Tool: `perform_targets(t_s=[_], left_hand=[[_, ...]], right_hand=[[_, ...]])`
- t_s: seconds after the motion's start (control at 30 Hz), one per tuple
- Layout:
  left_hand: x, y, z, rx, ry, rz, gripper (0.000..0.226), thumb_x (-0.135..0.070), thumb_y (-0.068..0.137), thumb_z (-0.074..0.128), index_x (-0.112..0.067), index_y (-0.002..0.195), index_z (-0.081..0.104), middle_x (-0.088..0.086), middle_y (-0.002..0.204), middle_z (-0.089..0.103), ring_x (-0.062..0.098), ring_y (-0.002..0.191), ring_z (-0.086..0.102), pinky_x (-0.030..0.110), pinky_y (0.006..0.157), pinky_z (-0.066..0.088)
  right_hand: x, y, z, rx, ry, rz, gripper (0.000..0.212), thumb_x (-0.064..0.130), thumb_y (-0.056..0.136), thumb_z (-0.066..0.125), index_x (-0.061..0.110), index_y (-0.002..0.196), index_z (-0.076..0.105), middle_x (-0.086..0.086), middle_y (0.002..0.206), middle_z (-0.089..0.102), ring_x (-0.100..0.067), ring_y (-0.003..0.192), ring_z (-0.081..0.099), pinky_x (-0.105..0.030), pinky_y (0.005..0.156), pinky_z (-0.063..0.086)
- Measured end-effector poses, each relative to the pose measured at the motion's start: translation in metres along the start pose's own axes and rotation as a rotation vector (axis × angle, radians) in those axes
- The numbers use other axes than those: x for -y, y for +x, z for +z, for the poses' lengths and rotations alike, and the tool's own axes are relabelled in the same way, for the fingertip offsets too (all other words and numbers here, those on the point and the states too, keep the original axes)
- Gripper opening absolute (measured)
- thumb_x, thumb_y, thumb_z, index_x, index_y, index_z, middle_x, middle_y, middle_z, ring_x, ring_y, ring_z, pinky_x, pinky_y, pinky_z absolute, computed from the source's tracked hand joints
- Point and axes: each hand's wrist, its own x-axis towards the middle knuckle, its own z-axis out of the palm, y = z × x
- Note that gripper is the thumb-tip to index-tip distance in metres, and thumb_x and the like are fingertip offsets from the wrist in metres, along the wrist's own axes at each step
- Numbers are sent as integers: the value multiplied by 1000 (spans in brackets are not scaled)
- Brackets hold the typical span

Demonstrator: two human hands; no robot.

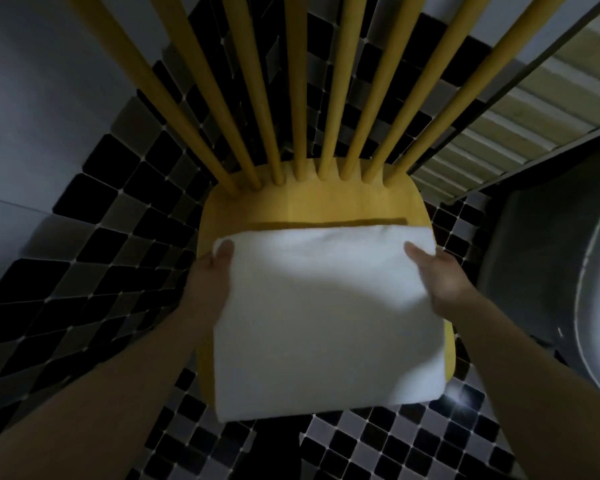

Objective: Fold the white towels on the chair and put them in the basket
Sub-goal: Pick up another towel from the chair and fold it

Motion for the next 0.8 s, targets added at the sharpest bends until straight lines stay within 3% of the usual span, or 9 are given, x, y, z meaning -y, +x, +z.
perform_targets(t_s=[0.07, 0.13, 0.2, 0.27, 0.37, 0.53, 0.6, 0.7, 0.8], left_hand=[[7, 4, 1, -42, 344, 50, 42, -36, 99, 35, -2, 111, 56, 8, 89, 61, 28, 88, 58, 25, 67, 48], [15, 10, 3, -162, 878, 232, 40, -28, 100, 34, -4, 129, 46, 17, 123, 55, 36, 112, 53, 40, 96, 34], [15, 15, 14, -232, 1080, 584, 39, -19, 93, 42, -4, 129, 49, 19, 135, 50, 39, 114, 55, 44, 101, 26], [9, 12, 36, -62, 1148, 920, 44, -25, 88, 41, -5, 125, 54, 17, 134, 54, 36, 114, 59, 43, 97, 39], [8, 13, 62, 280, 1205, 1101, 55, -36, 90, 36, 0, 129, 51, 18, 134, 54, 31, 125, 52, 40, 107, 28], [14, 33, 67, 396, 1446, 1035, 78, -60, 86, 27, 0, 131, 50, 18, 135, 53, 30, 125, 52, 39, 108, 27], [14, 37, 65, 386, 1431, 1025, 82, -63, 81, 30, -3, 135, 46, 18, 139, 50, 31, 127, 50, 42, 108, 35], [7, 37, 66, 368, 1390, 851, 91, -69, 80, 41, -14, 149, 18, 15, 152, 27, 32, 138, 31, 43, 113, 23], [-3, 33, 68, 322, 1445, 718, 98, -69, 78, 49, -14, 149, 9, 14, 147, 28, 32, 132, 33, 39, 108, 25]], right_hand=[[-3, 0, -6, -15, -60, -5, 24, 26, 94, 53, 7, 85, 65, -15, 90, 67, -31, 83, 64, -51, 94, 47], [-9, 3, 1, -282, -487, -133, 34, 27, 99, 41, -3, 105, 59, -25, 106, 60, -39, 97, 57, -47, 94, 41], [-11, -1, 17, -507, -739, -504, 47, 29, 98, 36, -7, 126, 46, -32, 123, 51, -44, 112, 50, -47, 95, 39], [-18, -8, 40, -392, -904, -850, 50, 30, 94, 41, -1, 132, 41, -27, 131, 50, -41, 120, 49, -49, 101, 38], [-43, -8, 81, -144, -1170, -1011, 54, 32, 86, 41, 8, 135, 36, -15, 140, 50, -30, 127, 50, -45, 107, 31], [-59, 3, 77, -102, -1326, -860, 62, 43, 88, 34, 16, 143, 32, -9, 149, 38, -26, 137, 36, -46, 109, 16], [-62, 7, 52, -151, -1367, -762, 65, 50, 91, 23, 21, 149, 19, -5, 157, 21, -26, 143, 24, -45, 112, 4], [-67, 6, 16, -254, -1375, -447, 62, 56, 94, 8, 33, 146, -15, 1, 156, -19, -25, 147, -9, -46, 115, -12], [-60, -6, 1, -234, -1327, -276, 61, 51, 97, 10, 31, 147, -18, -8, 158, -16, -28, 146, -12, -48, 118, -7]])
